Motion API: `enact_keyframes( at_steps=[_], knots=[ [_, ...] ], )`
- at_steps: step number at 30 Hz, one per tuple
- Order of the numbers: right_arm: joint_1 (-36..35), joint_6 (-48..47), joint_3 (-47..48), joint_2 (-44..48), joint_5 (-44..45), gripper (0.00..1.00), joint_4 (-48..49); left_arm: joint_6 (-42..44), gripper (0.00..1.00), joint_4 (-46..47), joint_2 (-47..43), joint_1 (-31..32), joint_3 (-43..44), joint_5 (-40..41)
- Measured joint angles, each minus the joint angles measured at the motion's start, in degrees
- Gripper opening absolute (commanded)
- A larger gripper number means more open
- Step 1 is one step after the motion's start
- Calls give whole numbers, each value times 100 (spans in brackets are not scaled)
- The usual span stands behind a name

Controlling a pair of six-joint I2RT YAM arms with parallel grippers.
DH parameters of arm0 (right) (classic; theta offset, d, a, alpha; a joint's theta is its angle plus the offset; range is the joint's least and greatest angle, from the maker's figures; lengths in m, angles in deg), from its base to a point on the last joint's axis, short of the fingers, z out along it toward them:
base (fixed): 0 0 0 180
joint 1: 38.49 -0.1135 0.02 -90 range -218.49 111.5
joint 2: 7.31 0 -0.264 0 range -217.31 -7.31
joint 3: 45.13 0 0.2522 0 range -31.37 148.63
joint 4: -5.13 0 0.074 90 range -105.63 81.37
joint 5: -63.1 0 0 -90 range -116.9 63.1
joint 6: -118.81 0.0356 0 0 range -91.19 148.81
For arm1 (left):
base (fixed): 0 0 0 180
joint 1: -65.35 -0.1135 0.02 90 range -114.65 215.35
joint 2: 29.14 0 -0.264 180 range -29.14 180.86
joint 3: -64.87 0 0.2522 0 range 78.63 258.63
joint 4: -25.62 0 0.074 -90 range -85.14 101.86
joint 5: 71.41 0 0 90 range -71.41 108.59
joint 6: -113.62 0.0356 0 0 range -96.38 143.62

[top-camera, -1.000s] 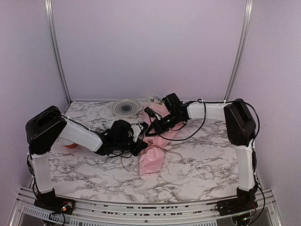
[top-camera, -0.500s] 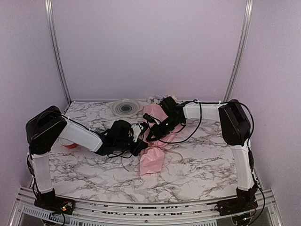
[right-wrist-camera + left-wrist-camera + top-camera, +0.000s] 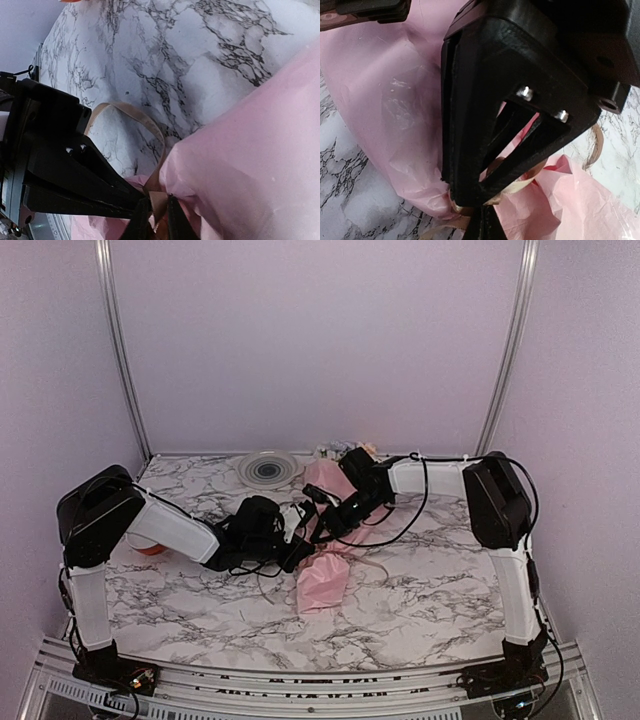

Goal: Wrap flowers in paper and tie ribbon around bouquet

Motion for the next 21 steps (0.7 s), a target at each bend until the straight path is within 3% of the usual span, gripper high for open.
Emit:
enact_keyframes(
  at_steps=[2, 21],
  knots=[
    [-11, -4, 0, -9, -15, 0, 9, 4, 0, 2, 4, 2, 0, -2],
    [168, 905, -562, 181, -94, 0, 970, 212, 0, 107, 4, 4, -63, -120]
  ],
)
